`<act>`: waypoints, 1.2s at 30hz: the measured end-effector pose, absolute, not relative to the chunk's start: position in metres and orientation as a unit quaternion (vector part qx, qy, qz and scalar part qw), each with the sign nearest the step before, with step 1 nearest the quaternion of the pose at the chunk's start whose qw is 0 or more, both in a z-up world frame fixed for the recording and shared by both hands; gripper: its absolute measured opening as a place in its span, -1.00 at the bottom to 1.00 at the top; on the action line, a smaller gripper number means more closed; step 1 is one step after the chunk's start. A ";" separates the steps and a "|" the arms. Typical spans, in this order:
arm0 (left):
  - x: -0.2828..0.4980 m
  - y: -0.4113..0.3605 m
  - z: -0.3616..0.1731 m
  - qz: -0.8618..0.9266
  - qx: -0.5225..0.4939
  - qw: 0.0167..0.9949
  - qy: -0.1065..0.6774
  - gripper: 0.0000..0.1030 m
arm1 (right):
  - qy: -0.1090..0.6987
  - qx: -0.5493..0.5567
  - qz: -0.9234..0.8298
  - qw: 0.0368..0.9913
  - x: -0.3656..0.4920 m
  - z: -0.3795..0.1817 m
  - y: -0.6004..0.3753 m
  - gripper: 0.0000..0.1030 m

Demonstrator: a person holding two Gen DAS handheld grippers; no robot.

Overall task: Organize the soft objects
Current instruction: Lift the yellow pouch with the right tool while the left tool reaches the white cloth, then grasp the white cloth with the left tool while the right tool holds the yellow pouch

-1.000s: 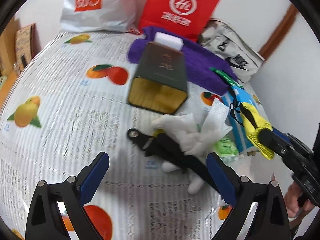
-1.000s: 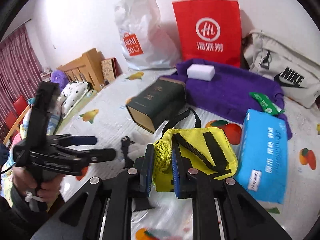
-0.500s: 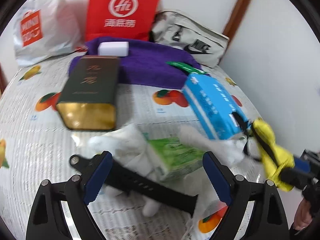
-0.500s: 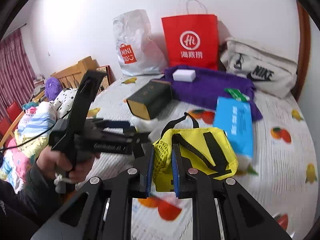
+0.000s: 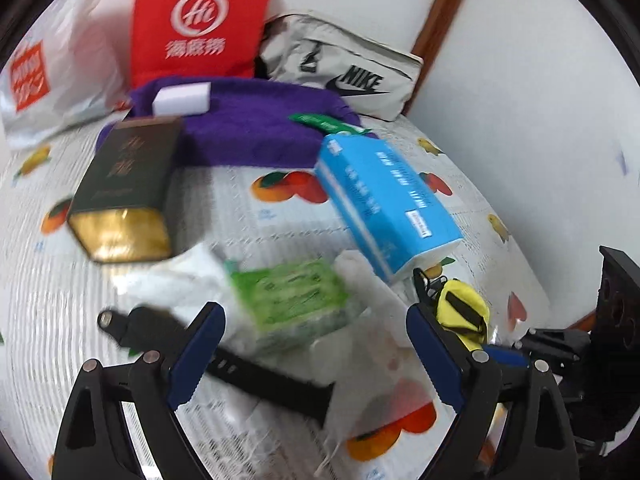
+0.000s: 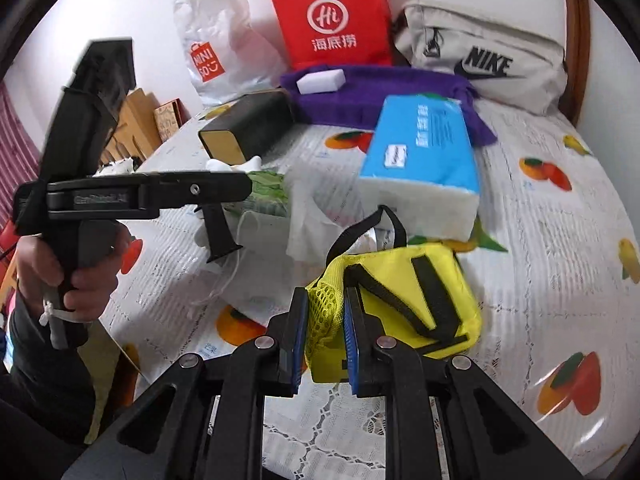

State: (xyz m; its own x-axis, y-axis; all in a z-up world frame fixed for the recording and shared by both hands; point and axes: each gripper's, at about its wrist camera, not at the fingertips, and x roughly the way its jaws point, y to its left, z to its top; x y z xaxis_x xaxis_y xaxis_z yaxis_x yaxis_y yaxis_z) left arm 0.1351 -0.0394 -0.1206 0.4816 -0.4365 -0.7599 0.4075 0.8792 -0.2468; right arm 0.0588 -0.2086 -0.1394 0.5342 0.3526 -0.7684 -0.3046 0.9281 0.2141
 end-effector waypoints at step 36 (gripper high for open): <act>0.168 -0.107 -0.151 -0.289 0.129 0.831 0.458 -0.34 | 0.456 0.054 0.207 0.864 0.062 -0.159 -0.218 -0.69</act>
